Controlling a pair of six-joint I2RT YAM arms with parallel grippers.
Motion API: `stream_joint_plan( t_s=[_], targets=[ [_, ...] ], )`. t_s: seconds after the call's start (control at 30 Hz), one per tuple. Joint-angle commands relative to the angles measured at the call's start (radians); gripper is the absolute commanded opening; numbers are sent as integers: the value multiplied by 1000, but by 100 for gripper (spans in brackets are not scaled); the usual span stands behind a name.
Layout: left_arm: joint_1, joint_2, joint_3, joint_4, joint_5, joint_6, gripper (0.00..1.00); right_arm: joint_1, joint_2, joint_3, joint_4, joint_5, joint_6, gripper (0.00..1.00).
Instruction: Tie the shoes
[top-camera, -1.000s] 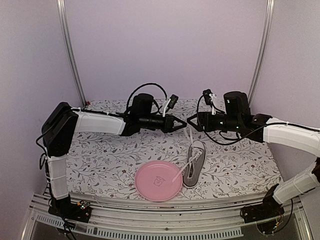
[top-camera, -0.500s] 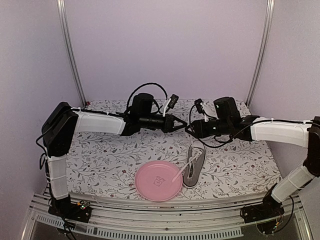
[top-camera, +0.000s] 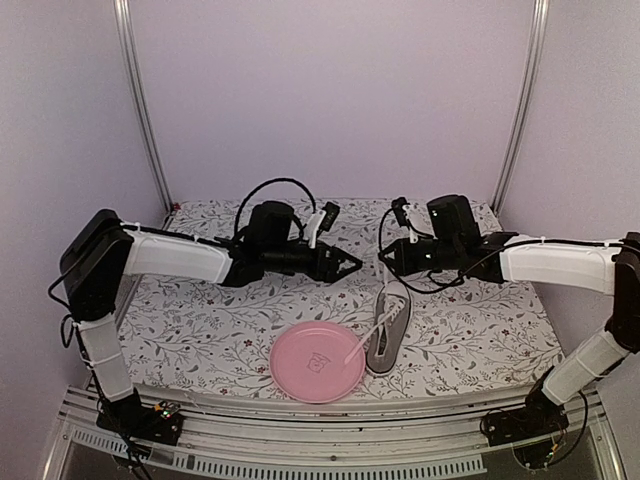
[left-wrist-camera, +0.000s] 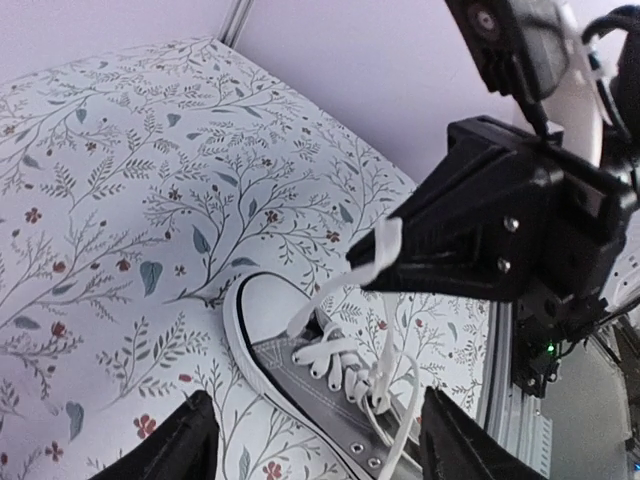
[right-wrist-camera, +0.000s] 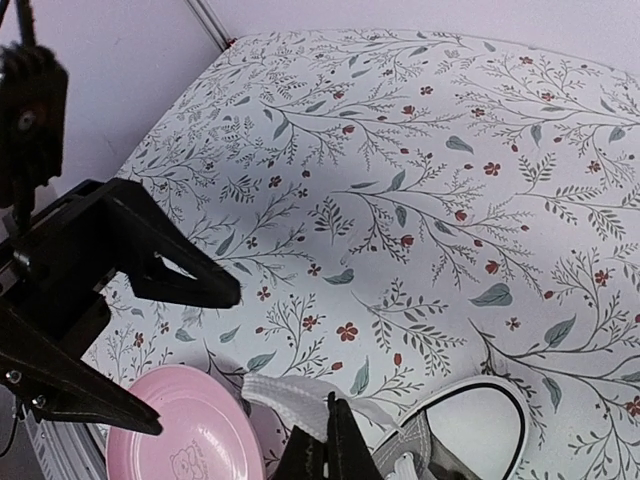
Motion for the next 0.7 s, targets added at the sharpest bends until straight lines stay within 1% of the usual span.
stream_joint_plan(
  t_s=[0.0,0.1,0.3,0.4,0.47,0.57,0.67],
  targets=[
    [-58,-105,-134,69,-100,14,68,-6,-55,-55,10,38,61,2],
    [-115,-75,-130,22,-109,44,64,-7,-60,-67,17,33,84,2],
    [-209,26,-27,-83,-157,130,48,-6,-67,-74,22,38,102,2],
    [-223,74,12,-116,-191,155,40,-7,-73,-76,26,37,105,2],
    [-230,100,28,-125,-201,168,39,-6,-77,-76,29,34,107,2],
    [-237,127,55,-146,-212,183,33,-7,-80,-76,30,33,108,2],
    [-248,143,67,-157,-222,195,29,-6,-80,-76,31,33,105,2]
  ],
)
